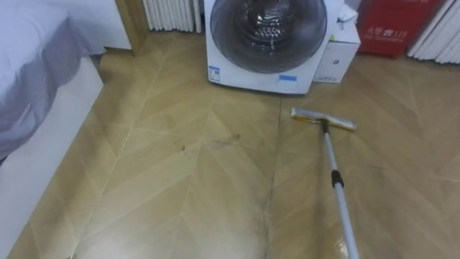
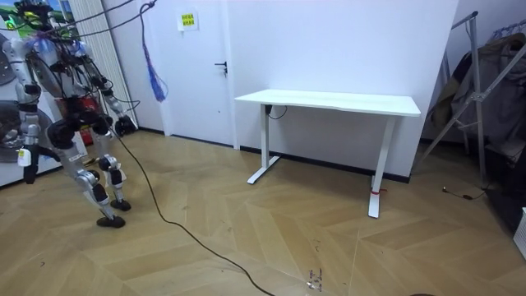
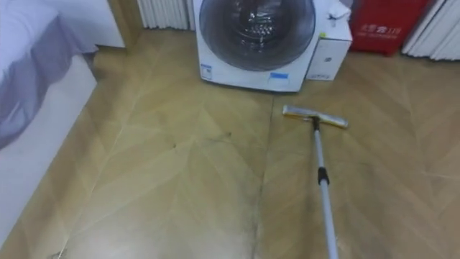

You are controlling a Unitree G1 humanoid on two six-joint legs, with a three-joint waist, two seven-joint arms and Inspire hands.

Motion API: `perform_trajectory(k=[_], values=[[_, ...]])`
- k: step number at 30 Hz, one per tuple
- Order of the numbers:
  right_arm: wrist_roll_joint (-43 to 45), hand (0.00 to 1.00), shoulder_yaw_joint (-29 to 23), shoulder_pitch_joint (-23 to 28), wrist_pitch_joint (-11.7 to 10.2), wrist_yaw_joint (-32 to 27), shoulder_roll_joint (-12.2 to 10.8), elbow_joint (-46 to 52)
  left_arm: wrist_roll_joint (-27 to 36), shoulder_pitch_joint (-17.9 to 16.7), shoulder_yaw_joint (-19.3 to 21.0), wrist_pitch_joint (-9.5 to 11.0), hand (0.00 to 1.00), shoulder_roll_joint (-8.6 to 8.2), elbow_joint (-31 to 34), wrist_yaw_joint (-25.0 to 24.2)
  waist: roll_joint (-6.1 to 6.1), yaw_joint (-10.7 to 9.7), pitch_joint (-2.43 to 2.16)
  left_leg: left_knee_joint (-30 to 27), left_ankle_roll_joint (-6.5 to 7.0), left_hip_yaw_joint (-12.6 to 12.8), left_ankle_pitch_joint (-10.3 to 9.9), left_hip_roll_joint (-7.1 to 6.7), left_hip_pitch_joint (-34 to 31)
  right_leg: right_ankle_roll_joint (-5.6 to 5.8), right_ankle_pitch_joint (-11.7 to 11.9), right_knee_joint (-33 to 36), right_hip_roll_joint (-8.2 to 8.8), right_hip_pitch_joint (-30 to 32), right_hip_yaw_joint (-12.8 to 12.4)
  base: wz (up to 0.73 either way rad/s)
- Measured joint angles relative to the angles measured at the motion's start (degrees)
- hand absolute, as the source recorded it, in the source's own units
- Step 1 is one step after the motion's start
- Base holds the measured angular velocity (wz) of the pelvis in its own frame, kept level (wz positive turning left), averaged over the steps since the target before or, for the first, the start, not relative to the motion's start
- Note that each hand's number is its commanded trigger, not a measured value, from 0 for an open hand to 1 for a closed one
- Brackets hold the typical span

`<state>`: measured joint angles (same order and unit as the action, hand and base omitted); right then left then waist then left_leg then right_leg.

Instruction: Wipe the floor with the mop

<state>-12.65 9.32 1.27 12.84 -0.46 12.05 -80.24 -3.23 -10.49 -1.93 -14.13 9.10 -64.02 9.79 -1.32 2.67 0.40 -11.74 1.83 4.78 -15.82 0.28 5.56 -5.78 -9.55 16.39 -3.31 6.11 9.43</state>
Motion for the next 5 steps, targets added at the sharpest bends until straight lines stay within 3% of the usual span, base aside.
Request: perform_trajectory(k=[2, 5], values=[[1.03, 1.0, -0.33, -0.01, 0.92, 0.24, -0.54, 1.76, -1.09, -0.1, 0.04, -0.7, 0.0, -0.08, 0.35, -0.03, 0.01, -0.64, -0.2, -0.01, 0.0, 0.09, 0.0, -0.02, 0.22, 0.01, 0.01, 0.01, -0.07, -0.17, -0.19, -0.04], [1.15, 1.0, -0.46, -0.04, 0.94, 1.15, -1.21, 3.39, -2.05, 0.25, 0.69, -1.39, 0.0, -0.21, 0.33, -0.38, -0.22, -0.69, 0.32, 0.01, 0.0, 0.67, -0.01, 0.29, 1.27, -0.01, 0.77, -1.12, -0.66, -1.51, -1.01, -0.12]])
